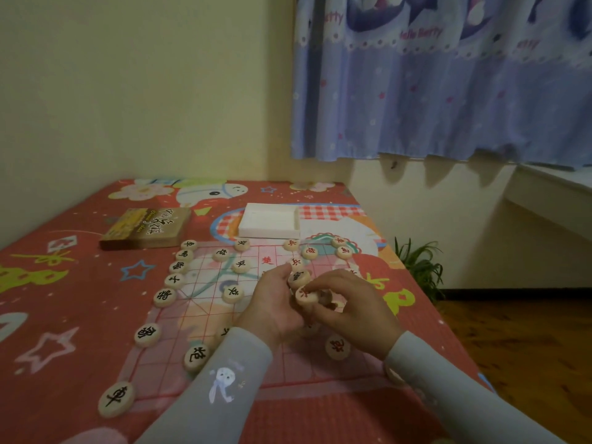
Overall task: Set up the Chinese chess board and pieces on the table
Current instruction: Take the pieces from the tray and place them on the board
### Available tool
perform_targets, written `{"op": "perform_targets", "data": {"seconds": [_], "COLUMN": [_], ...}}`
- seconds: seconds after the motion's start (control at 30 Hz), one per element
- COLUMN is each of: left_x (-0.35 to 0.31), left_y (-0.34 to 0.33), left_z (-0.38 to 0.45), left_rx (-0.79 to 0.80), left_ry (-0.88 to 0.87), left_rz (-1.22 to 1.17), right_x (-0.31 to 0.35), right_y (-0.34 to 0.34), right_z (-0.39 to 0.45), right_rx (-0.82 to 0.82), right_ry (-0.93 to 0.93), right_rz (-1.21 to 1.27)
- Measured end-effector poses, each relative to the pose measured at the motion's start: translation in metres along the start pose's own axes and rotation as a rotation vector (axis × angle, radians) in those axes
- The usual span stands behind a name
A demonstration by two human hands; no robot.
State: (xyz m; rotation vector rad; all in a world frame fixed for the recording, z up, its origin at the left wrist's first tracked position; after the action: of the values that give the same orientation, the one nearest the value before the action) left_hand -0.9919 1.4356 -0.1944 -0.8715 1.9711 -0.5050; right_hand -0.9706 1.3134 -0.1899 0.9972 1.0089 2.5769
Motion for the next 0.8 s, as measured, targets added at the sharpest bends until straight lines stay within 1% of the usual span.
{"op": "perform_targets", "data": {"seconds": [0.13, 0.23, 0.3, 0.4, 0.53, 0.7, 0.8], "left_x": [-0.013, -0.032, -0.044, -0.053, -0.051, -0.044, -0.04], "left_y": [0.008, 0.022, 0.029, 0.034, 0.038, 0.04, 0.039], "left_z": [0.001, 0.003, 0.001, -0.004, -0.008, -0.009, -0.011], "left_rx": [-0.013, -0.019, 0.008, 0.052, 0.041, 0.027, 0.013], "left_ry": [-0.034, -0.107, -0.131, -0.139, -0.153, -0.128, -0.144], "left_rz": [-0.097, -0.143, -0.148, -0.151, -0.124, -0.097, -0.097], "right_x": [-0.011, -0.023, -0.028, -0.03, -0.024, -0.013, -0.006], "right_y": [0.016, 0.023, 0.023, 0.016, 0.005, -0.006, -0.01], "right_z": [0.004, 0.004, 0.0, -0.01, -0.028, -0.06, -0.073], "right_rx": [-0.178, -0.232, -0.237, -0.206, -0.138, 0.023, 0.102], "right_ry": [-0.098, -0.202, -0.224, -0.239, -0.208, -0.105, -0.084], "right_rz": [0.1, 0.172, 0.165, 0.166, 0.139, 0.002, -0.026]}}
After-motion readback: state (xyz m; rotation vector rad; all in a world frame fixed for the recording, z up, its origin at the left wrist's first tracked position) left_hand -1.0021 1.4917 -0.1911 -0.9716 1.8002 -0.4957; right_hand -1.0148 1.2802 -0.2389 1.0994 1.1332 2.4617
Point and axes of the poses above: each hand's wrist, its own z-axis towards the middle knuckle, its own y-axis out of the back of the hand, x = y × z, the point moved 3 cm from there along z, towards the middle knuckle, and after that the axes turned 2 degrees about -x, right-handed, at the moved point
